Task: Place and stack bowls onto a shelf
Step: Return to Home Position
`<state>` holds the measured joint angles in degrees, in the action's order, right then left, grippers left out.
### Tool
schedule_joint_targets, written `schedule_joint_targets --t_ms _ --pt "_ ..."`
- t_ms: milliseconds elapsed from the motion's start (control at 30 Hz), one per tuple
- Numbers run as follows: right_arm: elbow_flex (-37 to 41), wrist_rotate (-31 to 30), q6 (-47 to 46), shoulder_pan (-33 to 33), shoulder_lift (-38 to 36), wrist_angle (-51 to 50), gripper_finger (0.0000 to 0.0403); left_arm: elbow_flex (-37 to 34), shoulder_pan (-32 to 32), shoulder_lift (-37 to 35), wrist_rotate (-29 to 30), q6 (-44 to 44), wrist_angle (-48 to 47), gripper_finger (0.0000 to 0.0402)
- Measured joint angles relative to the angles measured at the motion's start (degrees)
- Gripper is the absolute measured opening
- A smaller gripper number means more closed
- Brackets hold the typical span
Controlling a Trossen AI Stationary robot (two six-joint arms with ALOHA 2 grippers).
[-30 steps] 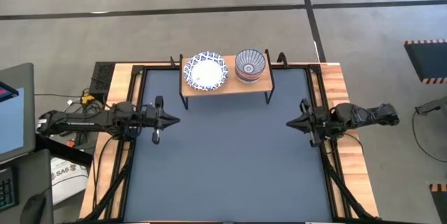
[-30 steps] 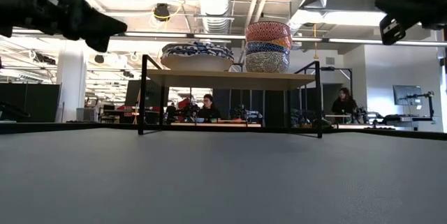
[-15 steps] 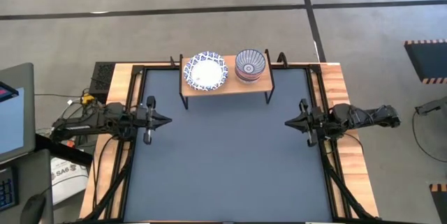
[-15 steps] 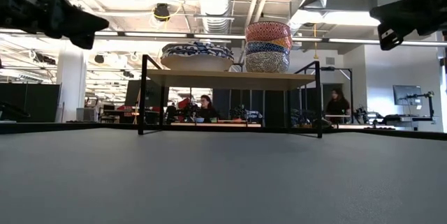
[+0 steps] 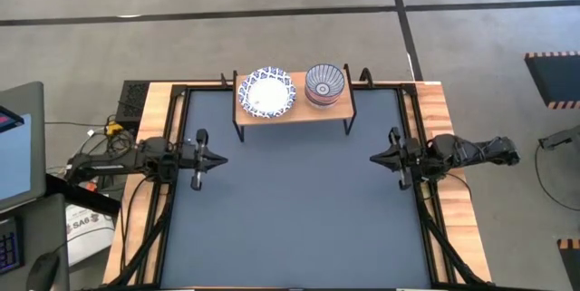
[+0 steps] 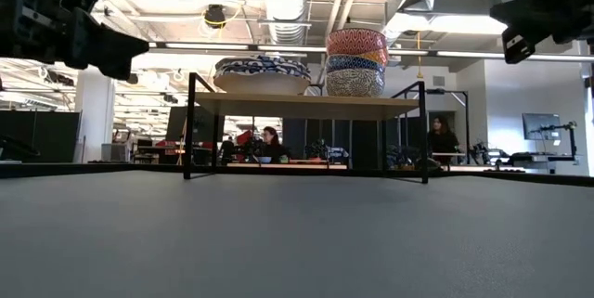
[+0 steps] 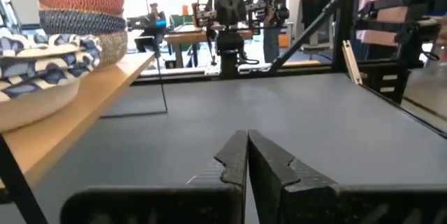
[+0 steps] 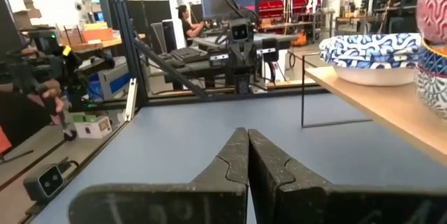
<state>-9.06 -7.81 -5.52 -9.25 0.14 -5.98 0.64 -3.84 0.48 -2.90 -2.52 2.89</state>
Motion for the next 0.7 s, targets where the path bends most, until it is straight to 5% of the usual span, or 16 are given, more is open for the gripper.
schedule_joint_targets --t_ms 300,700 --pt "3.48 0.09 0.04 2.57 0.31 9.50 0.0022 -0.02 -0.02 -0.22 0.08 -4.69 -0.64 0.0000" --pt "8.55 4.47 0.21 2.55 0.09 8.59 0.0022 -0.07 0.01 -0.22 -4.43 -7.34 0.07 0.0000"
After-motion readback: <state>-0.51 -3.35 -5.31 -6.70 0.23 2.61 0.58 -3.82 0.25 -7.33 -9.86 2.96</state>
